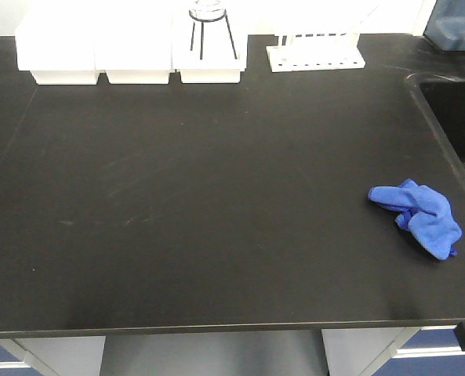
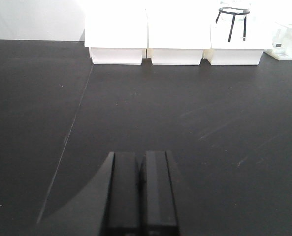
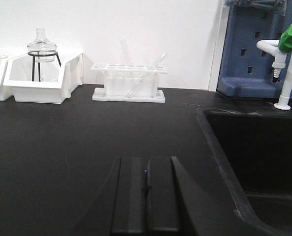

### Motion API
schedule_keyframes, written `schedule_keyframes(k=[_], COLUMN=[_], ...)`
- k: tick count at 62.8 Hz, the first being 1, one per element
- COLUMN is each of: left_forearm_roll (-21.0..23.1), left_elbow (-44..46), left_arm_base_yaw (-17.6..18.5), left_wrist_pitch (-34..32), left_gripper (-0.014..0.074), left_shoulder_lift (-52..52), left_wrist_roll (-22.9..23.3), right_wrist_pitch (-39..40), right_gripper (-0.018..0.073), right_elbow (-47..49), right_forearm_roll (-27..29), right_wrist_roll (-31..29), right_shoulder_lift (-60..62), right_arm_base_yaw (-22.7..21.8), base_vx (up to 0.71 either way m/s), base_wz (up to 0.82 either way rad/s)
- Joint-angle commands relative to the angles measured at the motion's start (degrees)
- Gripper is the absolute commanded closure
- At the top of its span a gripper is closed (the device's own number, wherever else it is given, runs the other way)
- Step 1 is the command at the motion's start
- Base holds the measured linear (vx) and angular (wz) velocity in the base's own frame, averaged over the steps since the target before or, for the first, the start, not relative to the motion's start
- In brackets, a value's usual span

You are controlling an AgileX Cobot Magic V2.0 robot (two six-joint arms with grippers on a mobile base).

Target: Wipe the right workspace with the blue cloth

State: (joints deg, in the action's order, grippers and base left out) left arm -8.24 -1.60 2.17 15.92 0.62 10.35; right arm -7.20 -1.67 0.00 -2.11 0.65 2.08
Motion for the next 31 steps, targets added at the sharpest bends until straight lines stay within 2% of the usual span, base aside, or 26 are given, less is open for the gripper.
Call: schedule_keyframes(k=[1, 31], left_forearm_roll=[-0.1, -0.1], left_elbow=[-1.7, -1.7], left_arm_base_yaw=[0.5, 0.5], left_wrist_pitch=[-4.5, -4.5], left_gripper=[0.0602, 0.0602], left_shoulder_lift=[0.9, 0.9], left_wrist_roll=[0.5, 0.5], right_wrist_pitch=[4.8, 4.8], right_gripper=[0.0567, 0.0567], right_elbow=[-1.2, -1.2], right_forearm_roll=[0.0, 0.0], right_wrist_roll=[-0.4, -0.4], right_shoulder_lift=[0.3, 0.3], right_arm_base_yaw=[-0.4, -0.4], base_vx=[0.00, 0.00], base_wz=[0.00, 0.00])
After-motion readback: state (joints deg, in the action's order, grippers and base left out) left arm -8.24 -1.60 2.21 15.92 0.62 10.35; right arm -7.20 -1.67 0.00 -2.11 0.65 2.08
